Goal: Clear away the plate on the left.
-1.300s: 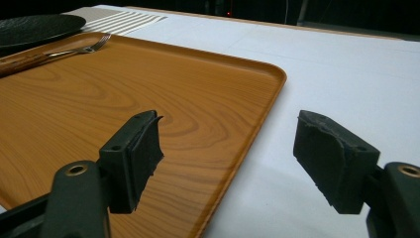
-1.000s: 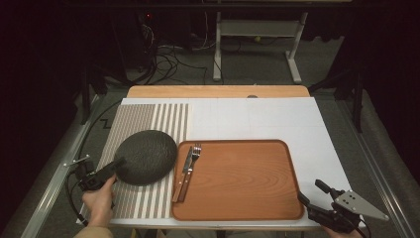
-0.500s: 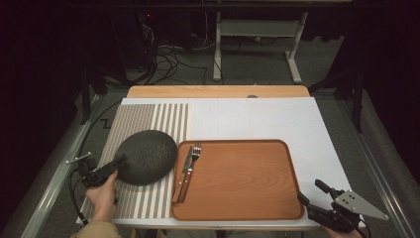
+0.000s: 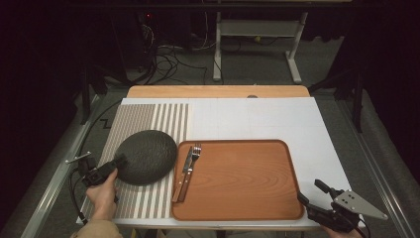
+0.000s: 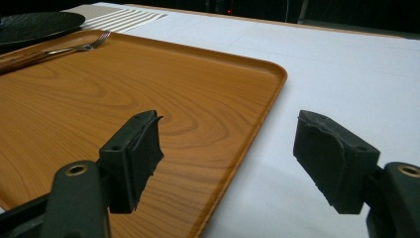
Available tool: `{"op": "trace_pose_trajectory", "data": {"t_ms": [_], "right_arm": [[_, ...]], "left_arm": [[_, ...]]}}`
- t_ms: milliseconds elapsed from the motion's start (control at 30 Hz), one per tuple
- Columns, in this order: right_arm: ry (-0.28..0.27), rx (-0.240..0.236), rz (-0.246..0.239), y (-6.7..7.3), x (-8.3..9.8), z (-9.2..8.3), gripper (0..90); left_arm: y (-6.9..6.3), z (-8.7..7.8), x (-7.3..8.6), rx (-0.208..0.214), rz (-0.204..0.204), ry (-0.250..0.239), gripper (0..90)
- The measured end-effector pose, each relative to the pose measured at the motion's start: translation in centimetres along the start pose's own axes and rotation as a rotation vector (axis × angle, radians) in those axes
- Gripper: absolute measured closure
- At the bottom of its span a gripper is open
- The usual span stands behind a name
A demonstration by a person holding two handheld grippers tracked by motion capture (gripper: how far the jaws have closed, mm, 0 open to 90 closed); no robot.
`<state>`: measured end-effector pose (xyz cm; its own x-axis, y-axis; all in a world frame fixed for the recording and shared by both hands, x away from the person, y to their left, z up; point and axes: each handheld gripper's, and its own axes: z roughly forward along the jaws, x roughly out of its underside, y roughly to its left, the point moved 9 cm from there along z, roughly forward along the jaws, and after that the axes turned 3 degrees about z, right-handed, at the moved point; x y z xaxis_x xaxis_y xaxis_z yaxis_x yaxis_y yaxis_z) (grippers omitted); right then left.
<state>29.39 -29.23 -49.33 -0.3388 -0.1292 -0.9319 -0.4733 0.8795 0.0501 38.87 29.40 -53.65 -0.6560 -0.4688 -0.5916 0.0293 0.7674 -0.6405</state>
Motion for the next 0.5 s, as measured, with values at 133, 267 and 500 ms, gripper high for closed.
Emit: {"op": "trace_pose_trajectory", "data": {"t_ms": [133, 267, 500], "right_arm": [[0.001, -0.001, -0.001, 0.01, 0.01, 0.03, 26.9], [0.001, 0.001, -0.002, 0.01, 0.01, 0.05, 26.9], [0.003, 0.001, -0.002, 0.01, 0.03, 0.1, 26.9]], "left_arm": [[0.06, 0.18, -0.13, 0.014, -0.019, -0.006, 61.2], [0.19, 0.24, -0.17, 0.006, -0.025, -0.009, 66.8], [0.5, 0.24, -0.2, -0.01, -0.028, -0.003, 68.7]]}}
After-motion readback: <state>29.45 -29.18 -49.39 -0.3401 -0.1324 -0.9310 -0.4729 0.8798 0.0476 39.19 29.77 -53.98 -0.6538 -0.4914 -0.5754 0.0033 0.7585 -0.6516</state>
